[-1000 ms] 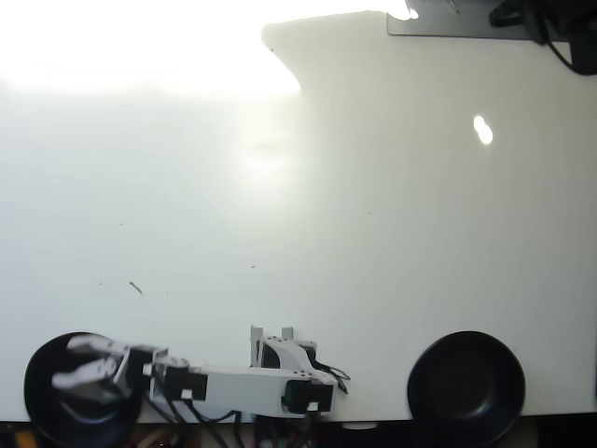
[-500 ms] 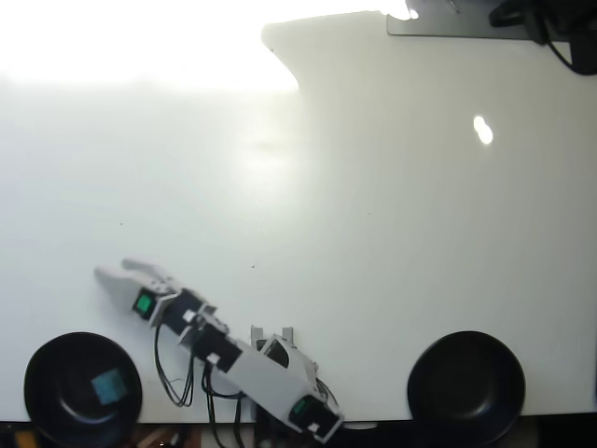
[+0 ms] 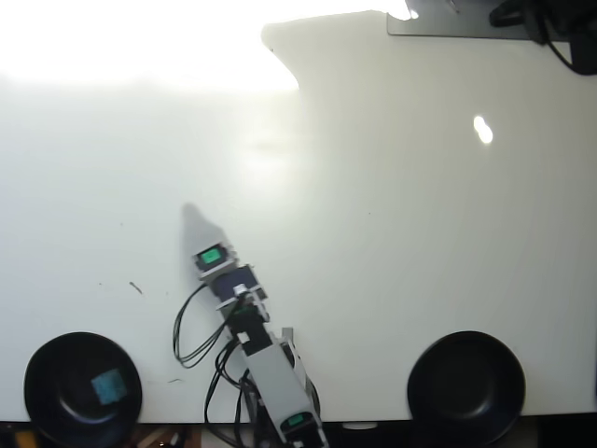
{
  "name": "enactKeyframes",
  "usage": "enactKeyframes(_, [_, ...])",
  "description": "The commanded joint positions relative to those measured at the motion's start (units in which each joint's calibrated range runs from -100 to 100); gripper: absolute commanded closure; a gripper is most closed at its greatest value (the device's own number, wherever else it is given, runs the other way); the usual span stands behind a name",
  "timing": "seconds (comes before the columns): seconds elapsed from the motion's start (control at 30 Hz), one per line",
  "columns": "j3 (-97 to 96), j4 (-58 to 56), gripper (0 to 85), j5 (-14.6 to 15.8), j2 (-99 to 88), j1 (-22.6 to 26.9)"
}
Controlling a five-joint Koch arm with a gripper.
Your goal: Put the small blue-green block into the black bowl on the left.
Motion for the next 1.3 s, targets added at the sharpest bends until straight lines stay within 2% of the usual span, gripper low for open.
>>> enactKeyframes(0.0, [-1.6, 0.24, 46.9, 0.05, -2.84, -2.15])
enactKeyframes(0.23, [-7.52, 1.22, 46.0, -0.83, -3.81, -9.57])
enactKeyframes(0.37, [-9.37, 1.78, 45.6, -0.98, -4.24, -11.38])
enactKeyframes(0.7, [-17.04, 7.13, 40.0, -4.69, -4.88, -14.07])
enactKeyframes(0.97, [-29.33, 20.02, 40.0, -4.79, -2.09, -16.07])
enactKeyframes(1.1, [-30.81, 20.27, 39.9, -2.93, 2.3, -17.19])
enactKeyframes(1.27, [-34.23, 20.27, 39.9, -2.93, 2.83, -17.53])
